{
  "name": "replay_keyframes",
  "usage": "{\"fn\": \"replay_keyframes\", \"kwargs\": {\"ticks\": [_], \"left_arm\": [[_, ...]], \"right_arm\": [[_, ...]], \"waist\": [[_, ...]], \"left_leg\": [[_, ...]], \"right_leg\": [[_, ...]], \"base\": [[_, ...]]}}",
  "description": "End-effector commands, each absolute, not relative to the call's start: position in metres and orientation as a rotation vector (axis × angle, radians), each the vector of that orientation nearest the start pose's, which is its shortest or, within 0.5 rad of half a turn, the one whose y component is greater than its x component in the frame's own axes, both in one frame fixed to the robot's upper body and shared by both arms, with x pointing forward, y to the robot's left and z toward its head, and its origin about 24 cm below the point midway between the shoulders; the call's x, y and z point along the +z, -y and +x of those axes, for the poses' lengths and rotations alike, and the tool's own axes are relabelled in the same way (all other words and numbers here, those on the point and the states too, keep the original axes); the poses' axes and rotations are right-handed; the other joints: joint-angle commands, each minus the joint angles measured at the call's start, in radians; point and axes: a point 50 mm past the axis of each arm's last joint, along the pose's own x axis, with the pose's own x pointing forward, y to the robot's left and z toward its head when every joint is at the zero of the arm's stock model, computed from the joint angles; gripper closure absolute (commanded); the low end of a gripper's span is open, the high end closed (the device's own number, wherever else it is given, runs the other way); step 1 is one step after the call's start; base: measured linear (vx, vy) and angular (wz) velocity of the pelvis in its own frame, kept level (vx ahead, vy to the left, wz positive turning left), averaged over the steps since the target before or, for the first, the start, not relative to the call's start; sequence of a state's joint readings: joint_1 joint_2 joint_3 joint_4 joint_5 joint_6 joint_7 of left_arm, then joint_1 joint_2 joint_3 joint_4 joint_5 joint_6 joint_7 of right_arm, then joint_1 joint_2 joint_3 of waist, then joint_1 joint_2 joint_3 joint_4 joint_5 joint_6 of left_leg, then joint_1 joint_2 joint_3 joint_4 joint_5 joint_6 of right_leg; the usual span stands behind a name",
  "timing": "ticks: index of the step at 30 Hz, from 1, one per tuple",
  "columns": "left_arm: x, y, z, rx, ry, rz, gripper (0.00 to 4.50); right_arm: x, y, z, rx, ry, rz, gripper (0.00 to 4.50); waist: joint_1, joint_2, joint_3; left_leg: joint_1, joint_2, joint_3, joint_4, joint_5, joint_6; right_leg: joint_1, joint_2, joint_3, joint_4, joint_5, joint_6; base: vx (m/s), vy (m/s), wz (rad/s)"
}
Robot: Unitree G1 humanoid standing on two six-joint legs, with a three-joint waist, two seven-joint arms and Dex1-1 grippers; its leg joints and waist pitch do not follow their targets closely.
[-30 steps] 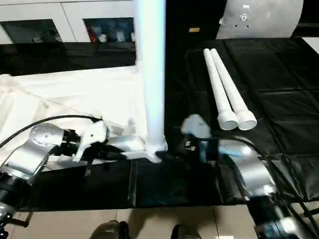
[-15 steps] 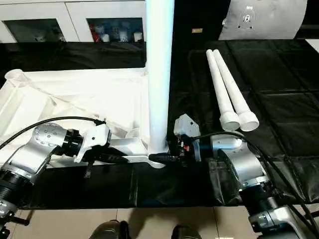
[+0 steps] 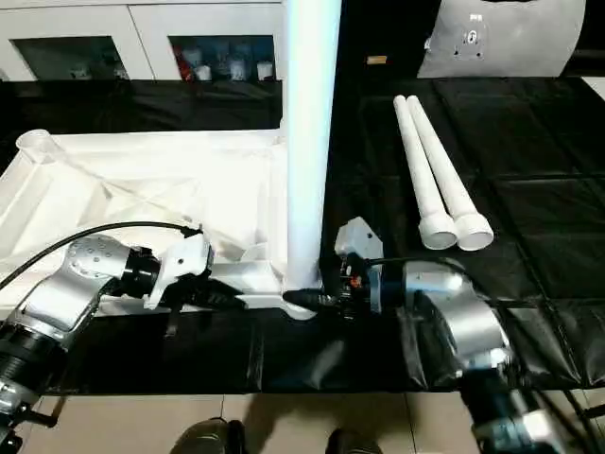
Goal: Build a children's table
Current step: Rotate leg to tighten
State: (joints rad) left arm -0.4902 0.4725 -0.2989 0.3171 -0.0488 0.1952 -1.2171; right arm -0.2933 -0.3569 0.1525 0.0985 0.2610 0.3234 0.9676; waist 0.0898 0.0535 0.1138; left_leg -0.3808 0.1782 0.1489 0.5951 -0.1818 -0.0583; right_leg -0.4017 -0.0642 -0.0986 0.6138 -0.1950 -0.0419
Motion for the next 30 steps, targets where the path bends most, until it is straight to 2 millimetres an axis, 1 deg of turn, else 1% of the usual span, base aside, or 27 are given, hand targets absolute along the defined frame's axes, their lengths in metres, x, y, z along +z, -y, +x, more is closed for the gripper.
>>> {"fn": "replay_keyframes", "kwargs": {"ticks": [1, 2, 3, 4, 5, 6, 7, 8, 9, 10, 11, 12, 13, 14, 15, 16, 17, 18, 19, 20, 21, 22, 24, 26, 27, 28, 30], "left_arm": [[0.084, -0.115, 0.309, -1.183, -0.299, 0.354, 4.50], [0.084, -0.113, 0.309, -1.177, -0.297, 0.351, 4.50], [0.085, -0.108, 0.310, -1.159, -0.293, 0.345, 4.50], [0.085, -0.099, 0.310, -1.137, -0.285, 0.325, 4.50], [0.085, -0.097, 0.310, -1.129, -0.283, 0.320, 4.50], [0.086, -0.085, 0.311, -1.100, -0.273, 0.301, 4.50], [0.086, -0.084, 0.311, -1.098, -0.272, 0.300, 4.50], [0.086, -0.084, 0.311, -1.098, -0.272, 0.300, 4.50], [0.086, -0.063, 0.309, -1.068, -0.265, 0.272, 4.50], [0.086, -0.063, 0.309, -1.068, -0.265, 0.272, 4.50], [0.086, -0.058, 0.308, -1.068, -0.269, 0.274, 4.50], [0.086, -0.056, 0.307, -1.064, -0.274, 0.276, 4.50], [0.086, -0.054, 0.306, -1.070, -0.276, 0.284, 4.50], [0.086, -0.053, 0.306, -1.074, -0.277, 0.290, 4.50], [0.085, -0.055, 0.306, -1.076, -0.282, 0.306, 4.50], [0.083, -0.060, 0.305, -1.085, -0.292, 0.319, 4.50], [0.082, -0.064, 0.305, -1.087, -0.298, 0.326, 4.50], [0.081, -0.067, 0.305, -1.089, -0.303, 0.330, 4.50], [0.081, -0.067, 0.305, -1.089, -0.303, 0.330, 4.50], [0.078, -0.076, 0.304, -1.093, -0.316, 0.350, 4.50], [0.078, -0.077, 0.304, -1.093, -0.317, 0.352, 4.50], [0.077, -0.082, 0.303, -1.098, -0.323, 0.363, 4.50], [0.074, -0.093, 0.302, -1.118, -0.341, 0.378, 4.50], [0.072, -0.103, 0.299, -1.152, -0.344, 0.398, 4.50], [0.072, -0.103, 0.299, -1.152, -0.344, 0.398, 4.50], [0.072, -0.106, 0.298, -1.170, -0.344, 0.402, 4.50], [0.071, -0.112, 0.296, -1.202, -0.351, 0.407, 4.50]], "right_arm": [[0.052, 0.087, 0.267, 1.061, -0.286, 0.063, 1.79], [0.052, 0.085, 0.267, 1.049, -0.287, 0.070, 1.79], [0.051, 0.080, 0.268, 1.012, -0.294, 0.098, 1.80], [0.050, 0.071, 0.268, 0.970, -0.298, 0.119, 1.80], [0.049, 0.068, 0.268, 0.955, -0.300, 0.124, 1.80], [0.048, 0.056, 0.270, 0.884, -0.313, 0.141, 1.80], [0.047, 0.056, 0.270, 0.879, -0.314, 0.142, 1.80], [0.047, 0.056, 0.270, 0.879, -0.314, 0.142, 1.80], [0.046, 0.037, 0.276, 0.726, -0.337, 0.171, 1.80], [0.046, 0.037, 0.276, 0.726, -0.337, 0.171, 1.80], [0.046, 0.034, 0.278, 0.681, -0.344, 0.188, 1.80], [0.046, 0.032, 0.279, 0.649, -0.351, 0.199, 1.24], [0.046, 0.033, 0.280, 0.621, -0.352, 0.208, 1.10], [0.046, 0.033, 0.282, 0.603, -0.352, 0.213, 1.10], [0.048, 0.037, 0.284, 0.582, -0.333, 0.210, 1.04], [0.050, 0.045, 0.287, 0.568, -0.301, 0.186, 0.73], [0.051, 0.051, 0.289, 0.562, -0.278, 0.169, 0.63], [0.052, 0.055, 0.289, 0.559, -0.263, 0.156, 0.63], [0.052, 0.055, 0.289, 0.559, -0.263, 0.156, 0.53], [0.055, 0.067, 0.291, 0.559, -0.229, 0.128, 0.53], [0.055, 0.069, 0.291, 0.558, -0.226, 0.126, 0.28], [0.056, 0.077, 0.291, 0.556, -0.212, 0.117, 0.20], [0.059, 0.094, 0.291, 0.562, -0.184, 0.101, 0.15], [0.062, 0.112, 0.288, 0.617, -0.161, 0.059, 0.03], [0.062, 0.112, 0.288, 0.617, -0.161, 0.059, 0.03], [0.063, 0.119, 0.287, 0.647, -0.155, 0.040, 0.03], [0.065, 0.128, 0.284, 0.700, -0.151, 0.012, 0.03]], "waist": [[-0.016, -0.006, -0.045], [-0.019, -0.007, -0.042], [-0.027, -0.008, -0.039], [-0.037, -0.018, -0.033], [-0.042, -0.014, -0.029], [-0.047, -0.011, -0.026], [-0.053, -0.013, -0.022], [-0.055, -0.015, -0.023], [-0.061, -0.011, -0.023], [-0.065, -0.012, -0.026], [-0.066, -0.011, -0.027], [-0.068, -0.005, -0.028], [-0.069, -0.002, -0.031], [-0.069, 0.000, -0.032], [-0.071, 0.002, -0.031], [-0.072, 0.001, -0.033], [-0.072, 0.001, -0.034], [-0.073, 0.000, -0.035], [-0.074, 0.000, -0.035], [-0.074, 0.008, -0.044], [-0.073, 0.004, -0.046], [-0.071, 0.009, -0.051], [-0.070, 0.011, -0.058], [-0.067, 0.011, -0.075], [-0.066, 0.010, -0.078], [-0.064, 0.011, -0.078], [-0.057, 0.012, -0.080]], "left_leg": [[0.012, 0.055, -0.014, -0.083, -0.228, 0.043], [0.012, 0.053, -0.016, -0.087, -0.242, 0.034], [0.013, 0.049, -0.018, -0.089, -0.276, 0.023], [0.017, 0.047, -0.018, -0.091, -0.307, 0.020], [0.018, 0.046, -0.018, -0.092, -0.321, 0.015], [0.023, 0.044, -0.019, -0.093, -0.346, 0.011], [0.025, 0.039, -0.022, -0.095, -0.367, 0.005], [0.026, 0.037, -0.023, -0.095, -0.371, 0.006], [0.024, 0.039, -0.022, -0.098, -0.354, 0.009], [0.026, 0.037, -0.024, -0.102, -0.341, 0.006], [0.023, 0.039, -0.026, -0.104, -0.331, 0.008], [0.022, 0.043, -0.025, -0.108, -0.318, 0.014], [0.024, 0.044, -0.023, -0.109, -0.316, 0.020], [0.025, 0.045, -0.022, -0.109, -0.316, 0.023], [0.023, 0.045, -0.022, -0.111, -0.320, 0.024], [0.025, 0.046, -0.020, -0.111, -0.318, 0.024], [0.025, 0.047, -0.019, -0.110, -0.313, 0.025], [0.021, 0.047, -0.018, -0.111, -0.303, 0.029], [0.021, 0.047, -0.015, -0.110, -0.297, 0.035], [0.020, 0.047, -0.014, -0.107, -0.281, 0.036], [0.017, 0.047, -0.015, -0.105, -0.267, 0.041], [0.017, 0.048, -0.013, -0.102, -0.237, 0.052], [0.014, 0.048, -0.011, -0.096, -0.194, 0.070], [0.006, 0.045, -0.010, -0.081, -0.065, 0.109], [0.005, 0.045, -0.009, -0.078, -0.035, 0.124], [0.005, 0.046, -0.007, -0.073, 0.002, 0.156], [0.004, 0.047, -0.006, -0.070, 0.007, 0.183]], "right_leg": [[0.047, -0.091, 0.066, -0.095, -0.366, -0.163], [0.048, -0.092, 0.065, -0.097, -0.391, -0.155], [0.047, -0.092, 0.063, -0.105, -0.444, -0.132], [0.040, -0.091, 0.066, -0.114, -0.486, -0.112], [0.038, -0.091, 0.067, -0.113, -0.508, -0.105], [0.035, -0.094, 0.067, -0.124, -0.560, -0.086], [0.032, -0.096, 0.063, -0.132, -0.609, -0.068], [0.035, -0.097, 0.062, -0.136, -0.626, -0.056], [0.033, -0.097, 0.065, -0.138, -0.615, -0.048], [0.035, -0.096, 0.061, -0.140, -0.595, -0.053], [0.040, -0.096, 0.060, -0.138, -0.576, -0.053], [0.041, -0.095, 0.062, -0.135, -0.528, -0.059], [0.039, -0.092, 0.064, -0.135, -0.483, -0.069], [0.039, -0.092, 0.064, -0.133, -0.464, -0.074], [0.041, -0.091, 0.065, -0.130, -0.441, -0.082], [0.040, -0.091, 0.067, -0.129, -0.416, -0.088], [0.040, -0.091, 0.069, -0.128, -0.398, -0.093], [0.043, -0.090, 0.068, -0.123, -0.368, -0.103], [0.042, -0.091, 0.070, -0.122, -0.349, -0.114], [0.049, -0.092, 0.069, -0.119, -0.319, -0.127], [0.052, -0.093, 0.069, -0.116, -0.298, -0.131], [0.053, -0.092, 0.069, -0.112, -0.252, -0.146], [0.060, -0.092, 0.069, -0.102, -0.180, -0.173], [0.071, -0.091, 0.068, -0.078, 0.011, -0.220], [0.071, -0.088, 0.067, -0.074, 0.063, -0.229], [0.068, -0.088, 0.065, -0.068, 0.129, -0.248], [0.069, -0.089, 0.063, -0.065, 0.137, -0.257]], "base": [[0.000, 0.000, 0.00], [0.000, 0.000, 0.00], [0.000, 0.000, 0.00], [0.000, 0.000, 0.00], [0.000, 0.000, 0.00], [0.000, 0.000, 0.00], [0.000, 0.000, 0.00], [0.000, 0.000, 0.00], [0.000, 0.000, 0.00], [0.000, 0.000, 0.00], [0.000, 0.000, 0.00], [0.000, 0.000, 0.00], [0.000, 0.000, 0.00], [0.000, 0.000, 0.00], [0.000, 0.000, 0.00], [0.000, 0.000, 0.00], [0.000, 0.000, 0.00], [0.000, 0.000, 0.00], [0.000, 0.000, 0.00], [0.000, 0.000, 0.00], [0.000, 0.000, 0.00], [0.000, 0.000, 0.00], [0.000, 0.000, 0.00], [0.000, 0.000, 0.00], [0.000, 0.000, 0.00], [0.000, 0.000, 0.00], [0.000, 0.000, 0.00]]}}
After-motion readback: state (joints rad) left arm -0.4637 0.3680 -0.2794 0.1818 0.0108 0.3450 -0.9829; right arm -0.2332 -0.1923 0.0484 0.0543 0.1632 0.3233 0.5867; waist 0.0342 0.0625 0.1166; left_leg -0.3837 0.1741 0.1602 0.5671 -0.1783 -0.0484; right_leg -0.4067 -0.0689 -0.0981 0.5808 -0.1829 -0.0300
